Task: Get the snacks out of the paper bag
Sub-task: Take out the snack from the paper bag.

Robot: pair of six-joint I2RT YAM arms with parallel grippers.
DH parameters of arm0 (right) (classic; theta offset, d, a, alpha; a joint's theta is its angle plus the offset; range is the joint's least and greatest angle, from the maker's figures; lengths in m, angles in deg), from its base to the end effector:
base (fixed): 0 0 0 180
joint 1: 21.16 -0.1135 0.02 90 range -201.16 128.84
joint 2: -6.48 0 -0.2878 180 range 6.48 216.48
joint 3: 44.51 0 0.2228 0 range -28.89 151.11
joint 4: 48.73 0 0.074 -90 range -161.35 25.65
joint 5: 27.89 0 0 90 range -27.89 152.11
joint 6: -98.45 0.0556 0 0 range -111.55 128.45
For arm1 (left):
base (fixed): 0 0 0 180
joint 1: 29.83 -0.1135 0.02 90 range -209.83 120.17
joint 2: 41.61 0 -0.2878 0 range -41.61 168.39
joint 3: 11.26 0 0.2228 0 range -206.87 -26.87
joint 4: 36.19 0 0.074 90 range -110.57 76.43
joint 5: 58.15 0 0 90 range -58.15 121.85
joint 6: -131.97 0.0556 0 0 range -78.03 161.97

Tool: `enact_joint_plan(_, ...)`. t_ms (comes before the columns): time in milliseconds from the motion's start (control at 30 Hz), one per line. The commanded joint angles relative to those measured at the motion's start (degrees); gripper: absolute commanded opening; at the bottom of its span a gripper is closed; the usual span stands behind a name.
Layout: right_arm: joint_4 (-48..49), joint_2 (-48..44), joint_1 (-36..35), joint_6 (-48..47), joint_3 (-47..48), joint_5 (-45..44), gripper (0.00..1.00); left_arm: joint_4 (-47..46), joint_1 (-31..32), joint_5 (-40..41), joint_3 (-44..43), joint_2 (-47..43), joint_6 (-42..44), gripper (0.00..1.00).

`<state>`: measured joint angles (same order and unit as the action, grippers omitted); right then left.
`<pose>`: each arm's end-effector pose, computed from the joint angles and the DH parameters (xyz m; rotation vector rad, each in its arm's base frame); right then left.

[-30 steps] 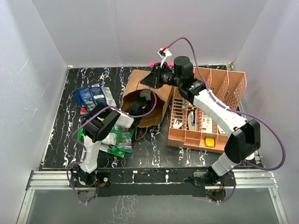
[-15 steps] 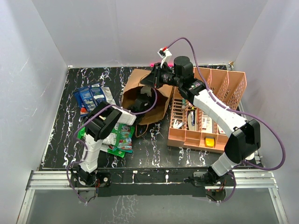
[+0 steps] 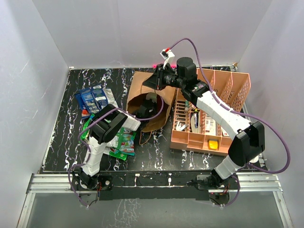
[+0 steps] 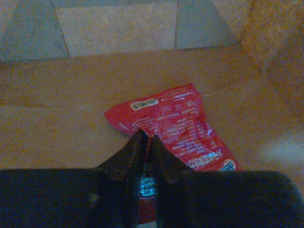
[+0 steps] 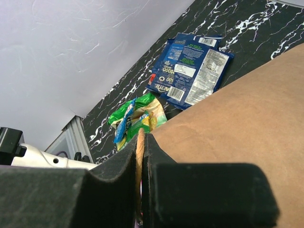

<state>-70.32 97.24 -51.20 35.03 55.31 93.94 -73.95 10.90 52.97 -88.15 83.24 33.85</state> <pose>0.2989 0.2067 0.4101 -0.4848 1.8593 1.1828 0.3598 -0.2834 0.1619 0.2263 1.7317 -0.3037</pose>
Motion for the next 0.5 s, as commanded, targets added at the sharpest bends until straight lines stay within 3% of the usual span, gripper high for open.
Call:
enact_joint_plan(0, 2.4, -2.5, -0.3, -1.0, 2.2, -0.9, 0.07, 3.8, 0.1, -1.6, 1.2, -0.9, 1.1, 0.05)
enact_joint_plan(67, 2.4, -2.7, -0.2, -1.2, 1.9, -1.7, 0.07, 4.6, 0.1, -2.1, 1.3, -2.2, 1.3, 0.00)
enact_joint_plan(233, 2.3, -2.1, -0.2, -2.2, 2.0, -4.0, 0.07, 7.8, 0.1, -4.3, 3.8, -8.6, -0.1, 0.00)
enact_joint_plan(467, 3.1, -0.1, -0.2, -2.8, 3.1, -12.1, 0.07, 13.1, 0.2, -10.7, 10.4, -19.0, -8.8, 0.00)
